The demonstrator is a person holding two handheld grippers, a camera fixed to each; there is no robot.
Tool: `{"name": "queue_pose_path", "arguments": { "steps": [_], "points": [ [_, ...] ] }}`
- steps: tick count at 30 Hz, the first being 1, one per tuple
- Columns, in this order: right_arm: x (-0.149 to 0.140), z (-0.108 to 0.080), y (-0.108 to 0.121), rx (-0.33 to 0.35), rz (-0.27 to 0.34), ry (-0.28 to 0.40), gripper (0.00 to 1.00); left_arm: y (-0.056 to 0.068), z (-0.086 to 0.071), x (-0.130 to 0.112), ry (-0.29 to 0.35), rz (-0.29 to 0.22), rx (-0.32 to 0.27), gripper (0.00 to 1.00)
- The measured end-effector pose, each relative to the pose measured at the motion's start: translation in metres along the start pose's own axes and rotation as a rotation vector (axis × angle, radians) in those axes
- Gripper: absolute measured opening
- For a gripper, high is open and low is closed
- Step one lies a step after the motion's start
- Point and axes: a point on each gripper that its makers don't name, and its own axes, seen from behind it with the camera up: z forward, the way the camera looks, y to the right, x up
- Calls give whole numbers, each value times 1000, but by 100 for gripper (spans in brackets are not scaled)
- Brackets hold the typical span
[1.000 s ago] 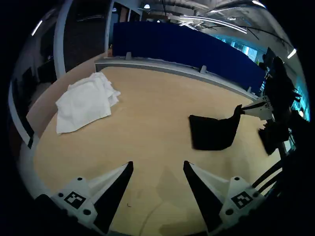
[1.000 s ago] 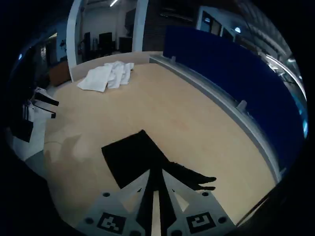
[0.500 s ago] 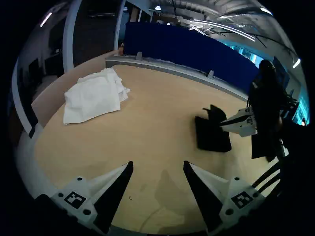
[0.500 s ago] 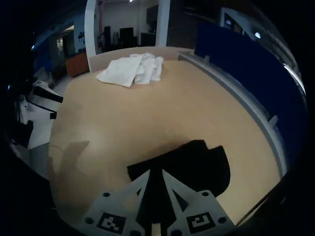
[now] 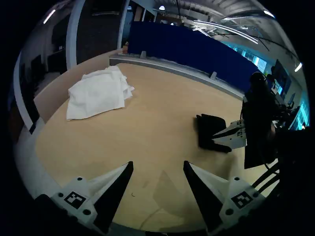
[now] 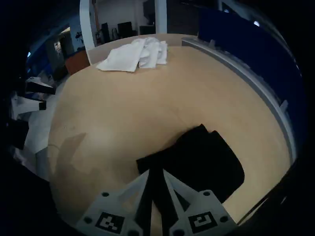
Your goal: Fold towel
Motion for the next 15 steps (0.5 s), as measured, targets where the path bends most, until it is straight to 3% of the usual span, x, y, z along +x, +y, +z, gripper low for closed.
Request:
{"name": "queue_pose_path", "arguments": {
  "steps": [3,4,6,8,12,15],
  "points": [
    [1,-5,3,-11,-4,8,23,0,0,0,0,4,-2,94],
    [0,-7,3,-15,-3,9,31,0,0,0,-1,5,-2,94],
    [-1,-10,5,-23,-2,10,62,0,0,0,-1,7,-3,94],
    [-4,-14,6,-29,0,8,76,1,0,0,-1,7,-5,94],
    [-9,-21,10,-52,2,14,84,2,-1,1,1,2,-11,94],
    [-13,-26,14,-67,12,16,83,3,-1,2,2,1,-13,94]
  ]
}}
